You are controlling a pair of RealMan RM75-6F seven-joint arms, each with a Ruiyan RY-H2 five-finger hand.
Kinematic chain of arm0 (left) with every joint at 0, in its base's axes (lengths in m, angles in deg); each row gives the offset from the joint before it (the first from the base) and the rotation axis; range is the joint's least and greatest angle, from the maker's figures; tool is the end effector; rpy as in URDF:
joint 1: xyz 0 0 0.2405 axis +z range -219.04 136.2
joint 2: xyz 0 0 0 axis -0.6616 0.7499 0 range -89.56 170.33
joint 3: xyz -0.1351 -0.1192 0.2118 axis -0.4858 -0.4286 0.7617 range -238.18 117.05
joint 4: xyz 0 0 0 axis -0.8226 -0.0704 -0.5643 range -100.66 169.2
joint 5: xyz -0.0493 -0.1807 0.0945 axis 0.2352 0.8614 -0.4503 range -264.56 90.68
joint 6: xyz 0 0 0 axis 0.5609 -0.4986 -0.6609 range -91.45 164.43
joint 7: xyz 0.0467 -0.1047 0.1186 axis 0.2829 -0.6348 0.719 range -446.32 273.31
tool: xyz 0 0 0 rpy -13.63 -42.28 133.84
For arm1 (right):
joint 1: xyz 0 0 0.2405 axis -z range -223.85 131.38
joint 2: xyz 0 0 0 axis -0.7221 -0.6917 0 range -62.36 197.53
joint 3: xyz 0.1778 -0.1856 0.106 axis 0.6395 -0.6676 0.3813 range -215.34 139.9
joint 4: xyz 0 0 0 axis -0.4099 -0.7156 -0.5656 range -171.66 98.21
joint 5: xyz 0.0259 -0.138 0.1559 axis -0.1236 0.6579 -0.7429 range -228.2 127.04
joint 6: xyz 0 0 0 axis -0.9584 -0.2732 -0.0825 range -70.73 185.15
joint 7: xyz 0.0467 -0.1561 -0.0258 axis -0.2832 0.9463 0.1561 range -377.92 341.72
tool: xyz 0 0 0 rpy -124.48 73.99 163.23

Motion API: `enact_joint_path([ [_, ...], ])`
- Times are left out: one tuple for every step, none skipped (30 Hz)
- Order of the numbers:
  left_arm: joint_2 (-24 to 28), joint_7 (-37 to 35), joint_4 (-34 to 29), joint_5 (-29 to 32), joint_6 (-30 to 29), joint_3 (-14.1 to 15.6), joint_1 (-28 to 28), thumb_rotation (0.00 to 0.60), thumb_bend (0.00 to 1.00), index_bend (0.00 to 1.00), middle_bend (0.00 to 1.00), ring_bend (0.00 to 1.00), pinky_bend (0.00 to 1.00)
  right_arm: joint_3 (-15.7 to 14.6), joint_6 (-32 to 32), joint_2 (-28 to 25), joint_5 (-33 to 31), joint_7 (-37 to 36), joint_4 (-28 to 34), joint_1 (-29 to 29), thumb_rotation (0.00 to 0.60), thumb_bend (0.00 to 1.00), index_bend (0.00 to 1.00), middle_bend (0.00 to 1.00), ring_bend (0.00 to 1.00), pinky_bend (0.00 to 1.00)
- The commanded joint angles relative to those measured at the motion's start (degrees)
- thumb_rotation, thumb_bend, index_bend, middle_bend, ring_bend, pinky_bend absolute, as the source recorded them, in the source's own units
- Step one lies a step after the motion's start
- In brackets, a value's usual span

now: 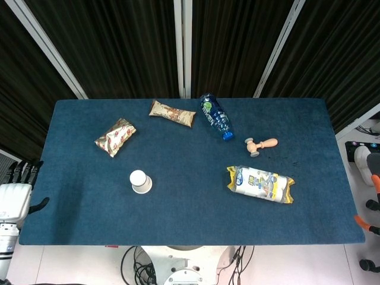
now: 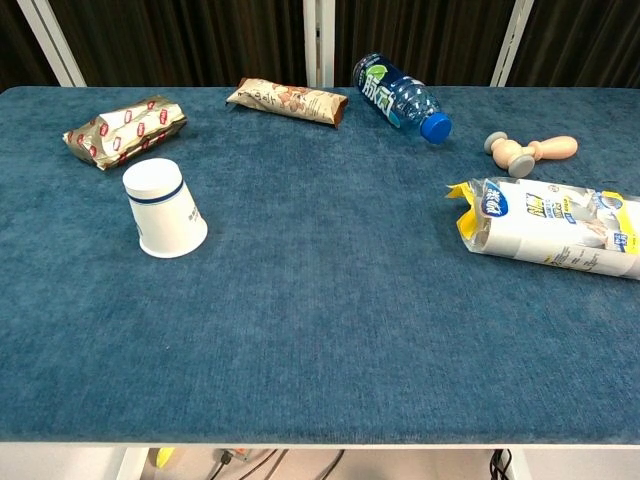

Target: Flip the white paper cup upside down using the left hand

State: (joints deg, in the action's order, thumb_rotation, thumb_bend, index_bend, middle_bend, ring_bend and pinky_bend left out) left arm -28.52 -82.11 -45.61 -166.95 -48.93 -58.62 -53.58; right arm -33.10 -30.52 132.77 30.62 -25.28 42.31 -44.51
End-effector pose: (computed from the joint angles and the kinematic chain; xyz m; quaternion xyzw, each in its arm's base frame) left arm -0.3598 0.2356 0.1597 -0.6331 -0.3225 -0.3254 0.6239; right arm -0.3986 -0.1671 0.2089 0.5382 -0.3816 0.3415 0.6694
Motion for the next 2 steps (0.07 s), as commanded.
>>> enact_joint_path([
  [0.6,-0.2,-0.1,-1.0,-0.3,0.6,1.1,0.6,0.16,0.03,0.0,0.0,0.0,0.0,-0.2,0.2,0.4,0.0,-0.1,0.1,0.6,0.03,0.0,0.0,0.0,0.0],
  [0.4,-1.1,0.0,-1.7,-1.1,0.5,1.5,0.6,0.16,0.03,0.0,0.0,0.0,0.0,-0.2,0.2,0.4,0.1,0.0,0.0,0.6,0.03,0.0,0.0,0.0,0.0],
])
